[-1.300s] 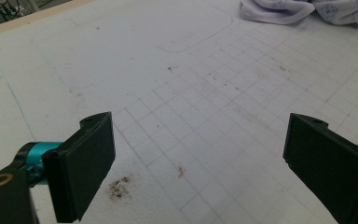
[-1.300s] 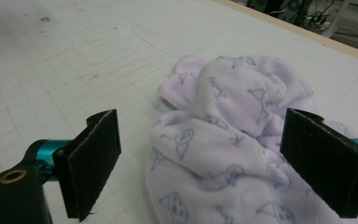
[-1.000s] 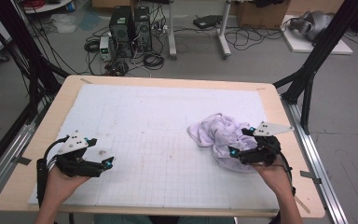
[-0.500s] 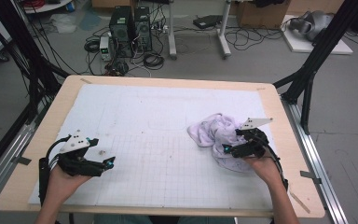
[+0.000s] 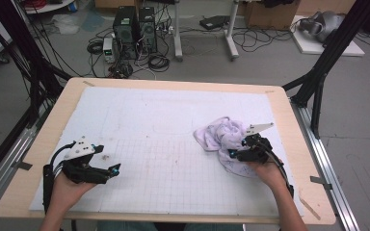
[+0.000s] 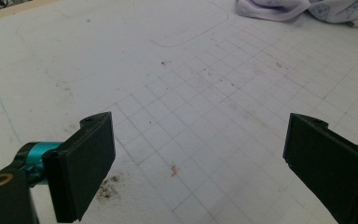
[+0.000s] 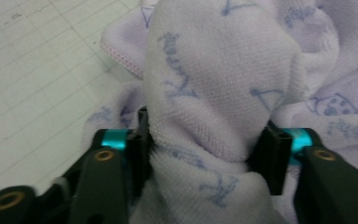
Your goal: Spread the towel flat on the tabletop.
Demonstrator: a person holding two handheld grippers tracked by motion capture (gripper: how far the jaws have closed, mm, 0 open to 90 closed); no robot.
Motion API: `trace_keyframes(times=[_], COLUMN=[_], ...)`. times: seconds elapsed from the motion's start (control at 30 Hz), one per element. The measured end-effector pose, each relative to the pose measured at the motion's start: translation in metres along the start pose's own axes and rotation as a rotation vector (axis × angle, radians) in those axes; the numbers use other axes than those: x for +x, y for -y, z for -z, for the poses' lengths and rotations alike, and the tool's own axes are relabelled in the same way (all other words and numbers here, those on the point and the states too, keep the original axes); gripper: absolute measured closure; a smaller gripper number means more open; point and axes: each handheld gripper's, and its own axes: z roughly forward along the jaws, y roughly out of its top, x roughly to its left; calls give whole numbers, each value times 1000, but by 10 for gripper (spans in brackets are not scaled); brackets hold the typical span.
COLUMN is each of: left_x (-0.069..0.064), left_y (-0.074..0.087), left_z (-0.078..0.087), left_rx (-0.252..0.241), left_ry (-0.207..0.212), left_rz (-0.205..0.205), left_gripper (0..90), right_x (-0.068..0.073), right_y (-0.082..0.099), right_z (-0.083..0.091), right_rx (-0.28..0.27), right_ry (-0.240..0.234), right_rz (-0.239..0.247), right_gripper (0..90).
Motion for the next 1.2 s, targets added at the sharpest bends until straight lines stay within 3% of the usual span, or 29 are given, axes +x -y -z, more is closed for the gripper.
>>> trace_keyframes(times=[0.13,0.3,0.4,0.67,0.97,1.0,1.03,1.2], left_x=[0,1,0,1,2,2,1,1], left_y=[-1,-2,-2,-3,-6,-6,-6,-5], left_z=[-2,0,1,3,9,9,10,9], left_rx=[4,0,-3,-12,-29,-29,-32,-37], left_ry=[1,-4,-6,-10,-15,-15,-15,-10], left_rz=[-2,-6,-2,-3,-10,-10,-10,-6], left_gripper=[94,94,95,95,95,94,95,95], right_x=[1,3,7,28,86,86,100,132], right_y=[-2,-5,-13,-41,-94,-94,-102,-110], right_z=[5,10,20,30,27,27,20,-12], right_rx=[1,-28,-84,-135,-222,-222,-233,-190], right_ry=[7,-13,-42,-77,-218,-218,-262,-309], right_rz=[-25,-45,-60,-22,32,32,43,67], right_gripper=[620,632,634,634,631,631,627,598])
